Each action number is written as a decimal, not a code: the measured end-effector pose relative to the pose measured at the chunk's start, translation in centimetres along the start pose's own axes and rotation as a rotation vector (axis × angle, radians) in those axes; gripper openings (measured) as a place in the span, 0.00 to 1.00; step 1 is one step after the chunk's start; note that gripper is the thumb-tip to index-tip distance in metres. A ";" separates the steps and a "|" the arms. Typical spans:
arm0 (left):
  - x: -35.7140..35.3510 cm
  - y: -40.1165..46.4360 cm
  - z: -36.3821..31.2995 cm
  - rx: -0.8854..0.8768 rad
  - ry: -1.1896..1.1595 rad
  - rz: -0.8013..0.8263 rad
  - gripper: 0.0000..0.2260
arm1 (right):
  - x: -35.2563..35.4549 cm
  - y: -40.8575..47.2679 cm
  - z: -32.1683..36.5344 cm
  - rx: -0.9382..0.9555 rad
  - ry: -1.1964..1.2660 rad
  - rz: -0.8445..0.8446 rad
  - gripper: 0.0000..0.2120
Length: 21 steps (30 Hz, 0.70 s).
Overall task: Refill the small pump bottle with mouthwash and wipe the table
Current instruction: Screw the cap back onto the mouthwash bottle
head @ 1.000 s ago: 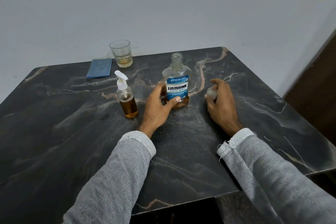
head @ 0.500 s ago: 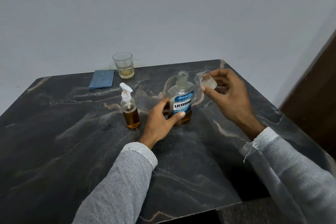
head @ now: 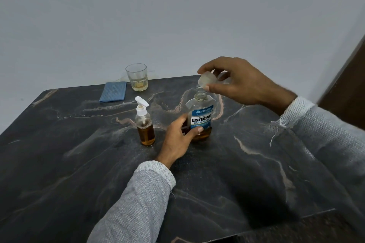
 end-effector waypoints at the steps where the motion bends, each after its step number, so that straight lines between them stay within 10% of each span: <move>1: 0.0 0.0 0.0 0.003 0.000 0.002 0.17 | 0.0 0.4 0.1 0.002 -0.043 0.045 0.16; 21: 0.1 0.1 0.1 0.015 -0.011 0.025 0.19 | -1.0 1.6 0.2 -0.050 -0.251 0.232 0.29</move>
Point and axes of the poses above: each hand's wrist, its own y-axis towards the middle knuckle, its own x-axis out of the back of the hand, z = x × y, the point moved 3 cm from there along y, towards the middle knuckle, and after that the axes turned 10 degrees about y, right-handed, at the moved point
